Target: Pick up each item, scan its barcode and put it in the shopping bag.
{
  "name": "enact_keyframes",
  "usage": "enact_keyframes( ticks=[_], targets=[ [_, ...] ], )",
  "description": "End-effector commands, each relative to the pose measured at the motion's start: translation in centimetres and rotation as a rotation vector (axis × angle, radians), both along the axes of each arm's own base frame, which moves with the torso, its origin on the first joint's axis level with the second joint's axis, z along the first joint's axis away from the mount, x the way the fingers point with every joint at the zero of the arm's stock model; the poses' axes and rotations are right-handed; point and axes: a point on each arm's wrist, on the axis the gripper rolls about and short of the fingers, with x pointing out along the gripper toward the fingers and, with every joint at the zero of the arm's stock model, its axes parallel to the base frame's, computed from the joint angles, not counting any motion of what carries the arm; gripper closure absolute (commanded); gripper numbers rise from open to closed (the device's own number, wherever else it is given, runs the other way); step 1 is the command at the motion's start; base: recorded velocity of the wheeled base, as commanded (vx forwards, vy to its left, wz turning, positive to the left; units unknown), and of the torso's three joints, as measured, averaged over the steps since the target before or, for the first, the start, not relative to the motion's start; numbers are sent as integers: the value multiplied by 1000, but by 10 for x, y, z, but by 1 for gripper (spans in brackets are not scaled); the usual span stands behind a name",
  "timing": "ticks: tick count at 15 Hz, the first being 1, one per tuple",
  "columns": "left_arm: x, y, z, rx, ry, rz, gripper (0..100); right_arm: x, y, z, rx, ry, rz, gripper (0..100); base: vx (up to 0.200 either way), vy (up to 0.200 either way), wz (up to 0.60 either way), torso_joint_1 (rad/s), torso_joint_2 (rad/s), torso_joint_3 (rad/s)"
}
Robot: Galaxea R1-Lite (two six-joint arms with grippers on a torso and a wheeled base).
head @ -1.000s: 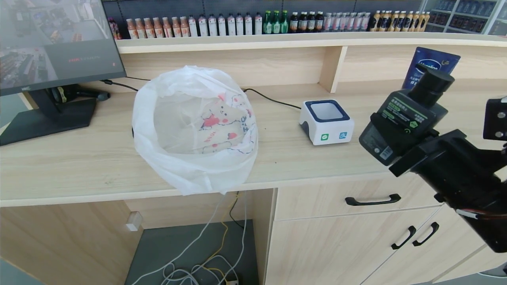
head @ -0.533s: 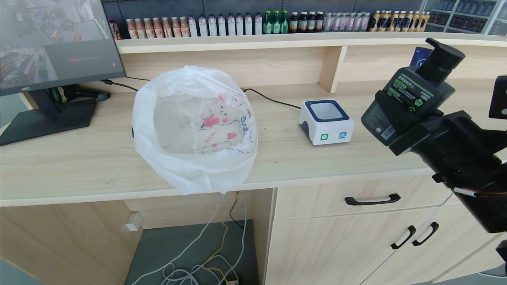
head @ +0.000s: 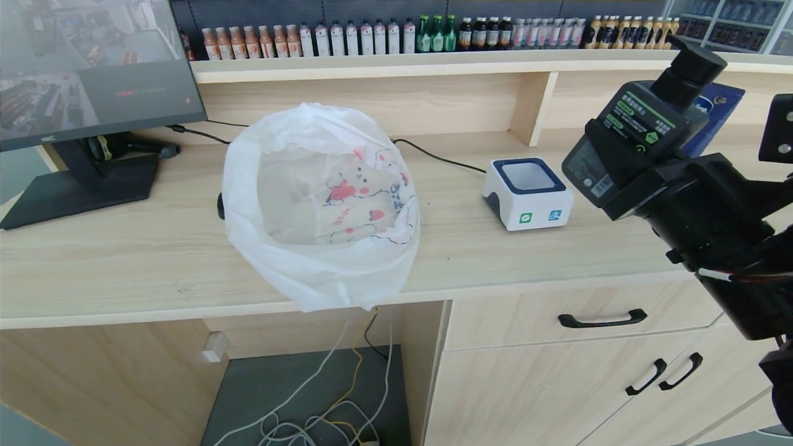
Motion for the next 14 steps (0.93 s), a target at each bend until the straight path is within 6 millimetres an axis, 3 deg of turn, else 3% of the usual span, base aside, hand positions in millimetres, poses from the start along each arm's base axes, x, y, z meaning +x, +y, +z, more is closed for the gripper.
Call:
enact_keyframes(
  ticks=[1,10,14],
  targets=[
    [0,0,0,-1,-1,0,0,-1,0,-1,-1,0,0,100,0,200,0,12,2,-2],
    [0,0,0,-3,-1,1,0,-4,2,-5,-9,15,15,100,0,200,0,0,2,4],
    [0,0,0,2,-1,0,0,-9,5,-6,-12,19,37,100,0,0,0,0,0,0]
  ],
)
